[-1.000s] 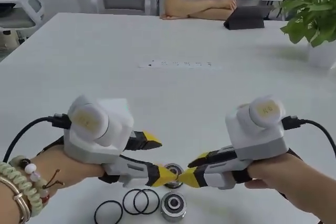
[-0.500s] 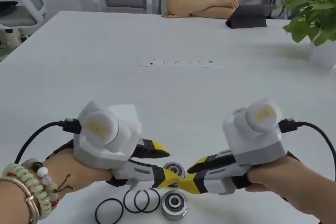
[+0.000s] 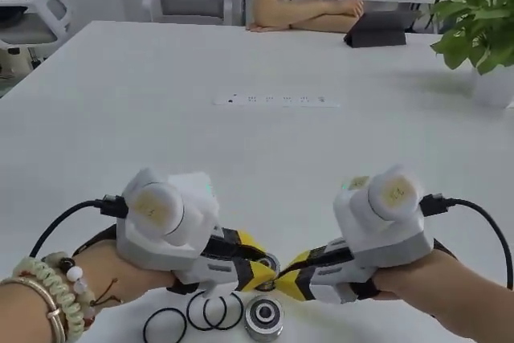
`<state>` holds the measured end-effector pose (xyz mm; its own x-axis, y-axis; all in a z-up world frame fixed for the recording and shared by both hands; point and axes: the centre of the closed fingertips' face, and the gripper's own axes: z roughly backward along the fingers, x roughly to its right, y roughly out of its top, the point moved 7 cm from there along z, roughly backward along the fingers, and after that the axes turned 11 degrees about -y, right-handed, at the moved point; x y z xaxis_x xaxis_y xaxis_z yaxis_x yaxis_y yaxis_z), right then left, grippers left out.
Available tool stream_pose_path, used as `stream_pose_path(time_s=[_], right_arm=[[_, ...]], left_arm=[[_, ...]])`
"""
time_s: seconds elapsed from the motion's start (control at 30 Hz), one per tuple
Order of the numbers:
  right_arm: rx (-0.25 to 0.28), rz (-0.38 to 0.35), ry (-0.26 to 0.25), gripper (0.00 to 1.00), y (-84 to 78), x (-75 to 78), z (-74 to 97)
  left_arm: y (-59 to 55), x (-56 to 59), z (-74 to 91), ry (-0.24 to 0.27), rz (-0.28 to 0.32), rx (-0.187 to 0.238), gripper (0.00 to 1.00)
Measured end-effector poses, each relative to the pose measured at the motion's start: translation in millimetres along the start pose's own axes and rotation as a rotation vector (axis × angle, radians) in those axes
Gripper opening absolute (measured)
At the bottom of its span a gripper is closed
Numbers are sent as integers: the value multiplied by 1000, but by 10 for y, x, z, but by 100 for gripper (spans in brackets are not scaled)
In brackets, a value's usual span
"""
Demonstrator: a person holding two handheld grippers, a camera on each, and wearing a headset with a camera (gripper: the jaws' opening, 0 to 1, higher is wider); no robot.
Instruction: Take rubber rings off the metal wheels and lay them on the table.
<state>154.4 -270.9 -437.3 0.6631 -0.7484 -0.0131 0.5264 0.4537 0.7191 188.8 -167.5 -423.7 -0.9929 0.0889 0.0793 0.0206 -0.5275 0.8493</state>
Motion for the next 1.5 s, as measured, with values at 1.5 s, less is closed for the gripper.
stream_pose_path(time_s=[1.5], right_arm=[[84, -316, -66, 0, 272, 121, 93]], left_arm=[[170, -36, 207, 28, 35, -31, 14]])
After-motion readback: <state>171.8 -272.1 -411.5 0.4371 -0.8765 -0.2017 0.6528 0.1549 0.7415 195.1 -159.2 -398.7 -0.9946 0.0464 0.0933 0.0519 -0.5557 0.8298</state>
